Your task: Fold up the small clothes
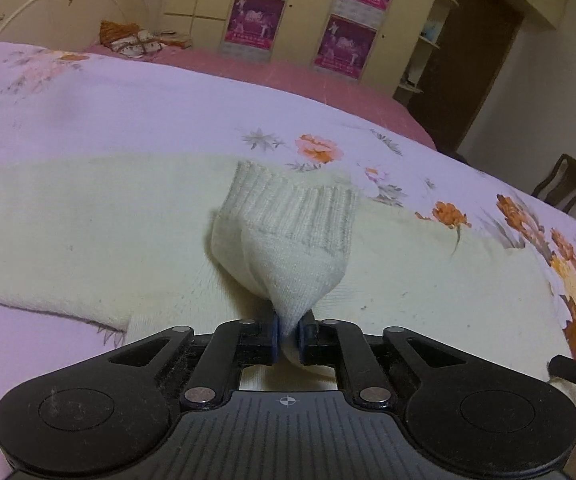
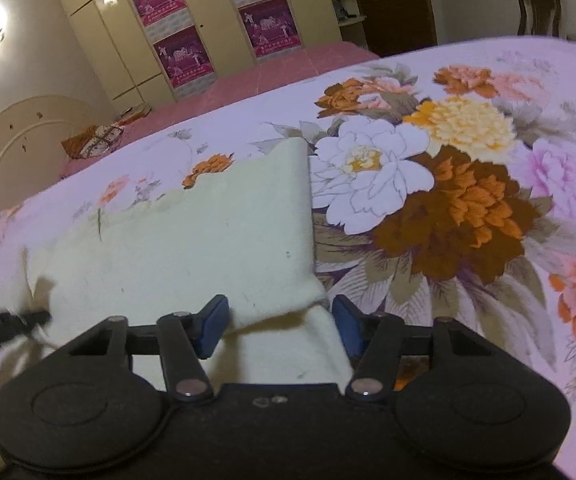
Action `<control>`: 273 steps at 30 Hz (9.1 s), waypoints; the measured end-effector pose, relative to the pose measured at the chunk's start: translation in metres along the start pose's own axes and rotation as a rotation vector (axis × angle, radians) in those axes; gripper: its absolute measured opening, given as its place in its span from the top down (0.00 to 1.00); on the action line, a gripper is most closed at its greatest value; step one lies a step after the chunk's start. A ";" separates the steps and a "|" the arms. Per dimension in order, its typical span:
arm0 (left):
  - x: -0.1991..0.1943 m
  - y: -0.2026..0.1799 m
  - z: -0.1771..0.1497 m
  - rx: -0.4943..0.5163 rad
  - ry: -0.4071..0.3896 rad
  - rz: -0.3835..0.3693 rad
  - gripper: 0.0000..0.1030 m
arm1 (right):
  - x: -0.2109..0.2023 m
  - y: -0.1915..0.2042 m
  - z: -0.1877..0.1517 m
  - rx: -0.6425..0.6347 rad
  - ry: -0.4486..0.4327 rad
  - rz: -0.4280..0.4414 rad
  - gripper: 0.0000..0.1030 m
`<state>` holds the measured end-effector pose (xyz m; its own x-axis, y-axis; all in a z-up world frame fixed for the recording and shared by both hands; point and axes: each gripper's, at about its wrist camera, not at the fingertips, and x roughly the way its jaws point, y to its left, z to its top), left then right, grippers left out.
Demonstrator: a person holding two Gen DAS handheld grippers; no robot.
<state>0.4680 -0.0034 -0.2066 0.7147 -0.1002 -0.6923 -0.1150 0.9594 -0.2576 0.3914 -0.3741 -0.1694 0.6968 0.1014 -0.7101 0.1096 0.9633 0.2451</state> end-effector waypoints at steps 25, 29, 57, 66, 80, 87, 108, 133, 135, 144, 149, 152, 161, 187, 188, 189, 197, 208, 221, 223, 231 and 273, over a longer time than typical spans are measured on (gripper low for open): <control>-0.022 0.009 -0.009 0.055 -0.033 0.075 0.13 | 0.010 -0.015 0.013 -0.034 -0.017 -0.127 0.83; -0.053 0.029 -0.003 -0.039 -0.049 0.088 0.13 | -0.002 -0.004 0.017 -0.065 -0.045 -0.154 0.68; -0.104 0.323 -0.015 -0.689 -0.258 0.282 0.52 | 0.035 0.240 -0.051 -0.393 0.087 0.240 0.51; -0.084 0.351 -0.010 -0.805 -0.321 0.211 0.90 | 0.047 0.247 -0.052 -0.383 0.056 0.192 0.51; -0.085 0.150 0.058 -0.215 -0.341 -0.145 0.92 | 0.051 0.230 -0.046 -0.304 0.064 0.199 0.49; -0.020 0.008 0.023 0.098 -0.100 -0.282 0.91 | 0.013 0.150 -0.019 -0.135 0.004 0.148 0.48; -0.058 0.091 0.015 0.004 -0.074 0.168 0.21 | 0.013 0.155 -0.027 -0.151 0.066 0.258 0.38; -0.025 0.065 -0.007 0.074 -0.112 0.120 0.39 | 0.014 0.067 -0.002 0.052 0.020 0.028 0.76; -0.031 0.067 -0.009 0.079 -0.102 0.095 0.39 | 0.013 0.060 0.000 0.093 0.015 0.044 0.73; -0.025 0.054 -0.013 0.180 -0.087 0.147 0.39 | -0.003 0.056 0.016 -0.062 -0.113 -0.008 0.93; -0.022 0.054 -0.008 0.118 -0.142 0.168 0.39 | 0.016 0.035 0.016 -0.101 -0.041 -0.123 0.96; -0.024 0.058 -0.006 0.093 -0.152 0.165 0.44 | 0.013 0.028 0.012 -0.052 -0.039 -0.102 0.90; -0.035 0.048 -0.021 0.204 -0.111 0.164 0.44 | 0.006 0.021 0.007 0.078 -0.006 0.011 0.60; -0.029 0.050 -0.016 0.123 -0.181 0.190 0.64 | 0.017 0.042 0.015 -0.190 -0.025 -0.101 0.91; -0.029 0.054 -0.017 0.101 -0.182 0.192 0.64 | 0.017 0.040 0.015 -0.184 -0.028 -0.109 0.85; -0.028 0.057 -0.018 0.081 -0.173 0.189 0.64 | 0.018 0.039 0.015 -0.178 -0.029 -0.114 0.86; -0.060 0.061 -0.019 0.026 -0.180 0.142 0.64 | -0.003 0.036 0.022 -0.192 -0.126 -0.186 0.80; -0.016 0.019 0.005 0.111 -0.082 -0.009 0.64 | 0.018 0.076 0.011 -0.285 -0.031 -0.050 0.81; -0.032 0.006 -0.016 0.204 -0.069 0.005 0.63 | 0.001 0.061 0.003 -0.278 -0.033 -0.070 0.70; -0.020 0.013 -0.022 0.169 -0.031 0.024 0.63 | 0.008 0.062 -0.003 -0.309 -0.004 -0.098 0.69; -0.041 0.005 -0.022 0.098 -0.007 0.010 0.61 | -0.015 0.063 -0.003 -0.275 -0.002 -0.042 0.66; -0.145 -0.006 -0.140 0.240 0.073 0.148 0.23 | -0.100 0.054 -0.120 -0.520 0.119 0.023 0.63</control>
<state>0.2683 -0.0315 -0.1992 0.6500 0.0348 -0.7591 -0.0411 0.9991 0.0106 0.2424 -0.3024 -0.1639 0.6063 0.1225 -0.7857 -0.2914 0.9535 -0.0763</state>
